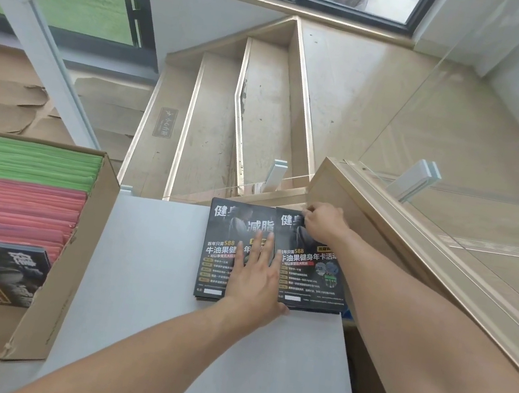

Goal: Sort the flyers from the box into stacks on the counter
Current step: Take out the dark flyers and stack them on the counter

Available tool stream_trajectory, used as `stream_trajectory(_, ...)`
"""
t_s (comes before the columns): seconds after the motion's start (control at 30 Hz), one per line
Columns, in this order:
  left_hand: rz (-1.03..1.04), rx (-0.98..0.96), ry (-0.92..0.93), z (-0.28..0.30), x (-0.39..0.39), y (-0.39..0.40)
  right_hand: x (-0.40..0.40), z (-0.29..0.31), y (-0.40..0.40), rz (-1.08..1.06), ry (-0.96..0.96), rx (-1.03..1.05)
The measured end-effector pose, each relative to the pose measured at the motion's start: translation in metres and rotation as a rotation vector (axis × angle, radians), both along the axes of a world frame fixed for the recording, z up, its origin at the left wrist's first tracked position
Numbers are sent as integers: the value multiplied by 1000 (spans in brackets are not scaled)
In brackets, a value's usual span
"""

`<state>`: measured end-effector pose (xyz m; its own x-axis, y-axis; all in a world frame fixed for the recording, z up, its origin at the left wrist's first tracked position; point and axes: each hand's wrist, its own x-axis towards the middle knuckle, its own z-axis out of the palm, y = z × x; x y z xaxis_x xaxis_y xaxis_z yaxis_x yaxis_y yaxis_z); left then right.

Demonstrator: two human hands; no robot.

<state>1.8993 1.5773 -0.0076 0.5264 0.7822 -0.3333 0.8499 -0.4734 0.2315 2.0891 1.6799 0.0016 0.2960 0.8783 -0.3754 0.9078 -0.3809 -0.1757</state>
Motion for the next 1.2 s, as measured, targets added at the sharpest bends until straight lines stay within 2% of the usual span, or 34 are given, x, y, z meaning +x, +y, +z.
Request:
stream_trajectory(0.17, 12, 6, -58, -7, -3, -1, 4, -12, 6, -104, 23, 62)
stream_trajectory(0.57, -35, -37, -69, -6, -5, 6, -2, -10, 2, -144, 6, 67)
stream_trajectory(0.77, -52, -45, -74, -5, -7, 8, 7, -25, 3, -85, 39, 45)
stream_trajectory(0.97, -51, -51, -99, -3, -9, 9, -6, -8, -2, -76, 42, 63)
stream_trajectory(1.2, -78, 27, -158, -10, -15, 7, -3, -9, -3, -42, 18, 54)
